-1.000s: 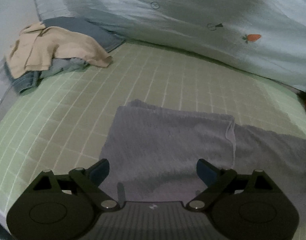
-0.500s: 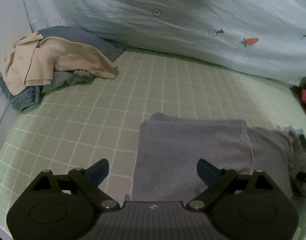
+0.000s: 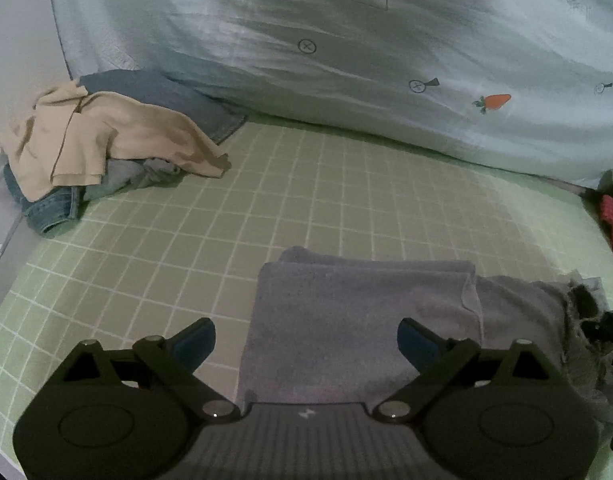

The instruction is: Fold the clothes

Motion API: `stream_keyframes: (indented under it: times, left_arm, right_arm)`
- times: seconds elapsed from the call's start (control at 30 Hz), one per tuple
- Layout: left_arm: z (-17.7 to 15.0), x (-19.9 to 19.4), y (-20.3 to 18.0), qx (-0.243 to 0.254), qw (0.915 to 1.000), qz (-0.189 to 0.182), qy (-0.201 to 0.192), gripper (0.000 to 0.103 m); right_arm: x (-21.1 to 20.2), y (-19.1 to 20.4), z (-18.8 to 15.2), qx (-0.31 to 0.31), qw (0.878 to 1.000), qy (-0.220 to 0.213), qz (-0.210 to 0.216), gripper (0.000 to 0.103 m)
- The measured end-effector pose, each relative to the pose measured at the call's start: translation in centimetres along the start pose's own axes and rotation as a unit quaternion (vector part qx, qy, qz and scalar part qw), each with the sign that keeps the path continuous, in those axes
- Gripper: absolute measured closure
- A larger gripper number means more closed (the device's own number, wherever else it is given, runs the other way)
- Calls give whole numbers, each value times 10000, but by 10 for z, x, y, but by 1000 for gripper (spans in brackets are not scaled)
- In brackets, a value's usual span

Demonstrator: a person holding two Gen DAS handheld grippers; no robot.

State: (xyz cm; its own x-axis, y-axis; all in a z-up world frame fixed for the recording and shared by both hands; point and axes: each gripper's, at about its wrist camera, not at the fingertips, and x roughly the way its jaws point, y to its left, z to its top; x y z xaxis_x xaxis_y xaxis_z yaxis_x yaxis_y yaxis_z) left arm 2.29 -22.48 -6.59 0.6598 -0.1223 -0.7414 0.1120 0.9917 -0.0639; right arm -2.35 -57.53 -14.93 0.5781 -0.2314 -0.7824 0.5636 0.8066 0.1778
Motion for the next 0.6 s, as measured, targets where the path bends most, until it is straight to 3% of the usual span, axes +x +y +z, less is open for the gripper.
stream_keyframes:
  times: [0.13,0.2,0.27,0.33,0.37,0.6]
  left_arm:
    - [2,1,1,-19,9999,109,-11,6]
    - [4,2,2,-69,9999,119,-2,6]
    - [4,3,6,-202,9998,18,28,6]
    - [4,5,10,-302,9995,-31,60,6]
    - [4,6,11,-317,9995,-53,70,6]
    - [2,10,19,-333,9992,-152,133,6]
  right_arm:
    - [17,7,-1,-334,9994,95,-63,6]
    - [19,10,-2,-516,9986,67,22,10]
    - [15,10,-4,-675,9977,-31,104,29]
    - [8,13,-3,-878,9960,-156,80,80]
    - [3,15,-3,-1031,9944,-233,20,90]
    - [-49,51,-16,-2096,9742,-832,-17,91]
